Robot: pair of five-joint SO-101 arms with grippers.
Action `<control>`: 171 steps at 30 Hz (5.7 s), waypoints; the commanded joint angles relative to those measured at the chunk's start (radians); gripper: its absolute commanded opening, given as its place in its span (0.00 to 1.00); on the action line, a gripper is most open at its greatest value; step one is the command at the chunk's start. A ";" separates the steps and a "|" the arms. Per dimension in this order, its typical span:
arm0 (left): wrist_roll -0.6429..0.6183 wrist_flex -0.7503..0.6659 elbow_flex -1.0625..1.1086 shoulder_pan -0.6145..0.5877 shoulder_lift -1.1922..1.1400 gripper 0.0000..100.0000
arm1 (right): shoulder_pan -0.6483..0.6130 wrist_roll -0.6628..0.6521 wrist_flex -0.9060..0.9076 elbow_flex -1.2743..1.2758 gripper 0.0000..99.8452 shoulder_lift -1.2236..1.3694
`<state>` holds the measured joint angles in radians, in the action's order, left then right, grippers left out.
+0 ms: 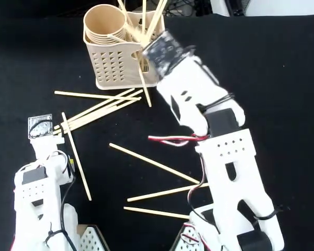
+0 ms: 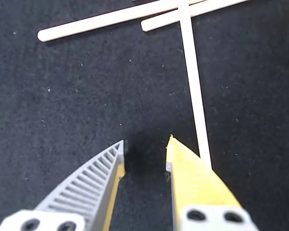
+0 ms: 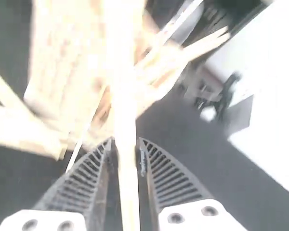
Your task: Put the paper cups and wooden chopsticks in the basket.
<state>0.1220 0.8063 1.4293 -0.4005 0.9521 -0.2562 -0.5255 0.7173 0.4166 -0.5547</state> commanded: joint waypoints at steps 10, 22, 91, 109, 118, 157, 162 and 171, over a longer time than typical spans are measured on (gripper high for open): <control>0.006 -0.015 -0.002 0.008 0.018 0.16 | 0.029 0.302 -0.681 -0.030 0.01 0.148; 0.006 -0.015 -0.002 0.008 0.018 0.16 | 0.026 0.500 -0.913 -0.150 0.01 0.355; 0.006 -0.015 0.001 0.008 0.018 0.16 | 0.014 0.463 -0.539 -0.051 0.18 0.200; 0.006 -0.015 -0.001 0.008 0.018 0.16 | -0.031 0.241 0.330 -0.051 0.18 -0.053; 0.006 -0.015 -0.002 0.008 0.018 0.16 | -0.158 0.021 0.565 0.058 0.18 -0.019; 0.006 -0.017 -0.004 0.010 0.018 0.16 | -0.855 -0.186 0.532 0.785 0.24 -0.242; 0.006 -0.017 -0.004 0.010 0.018 0.16 | -0.887 -0.184 0.433 0.819 0.25 -0.122; 0.006 -0.017 -0.002 0.010 0.018 0.16 | -0.852 -0.189 0.376 0.829 0.24 -0.062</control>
<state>0.1220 0.8063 1.4323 -0.4005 0.9521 -1.1308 -0.7081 1.1070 1.2497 -0.6391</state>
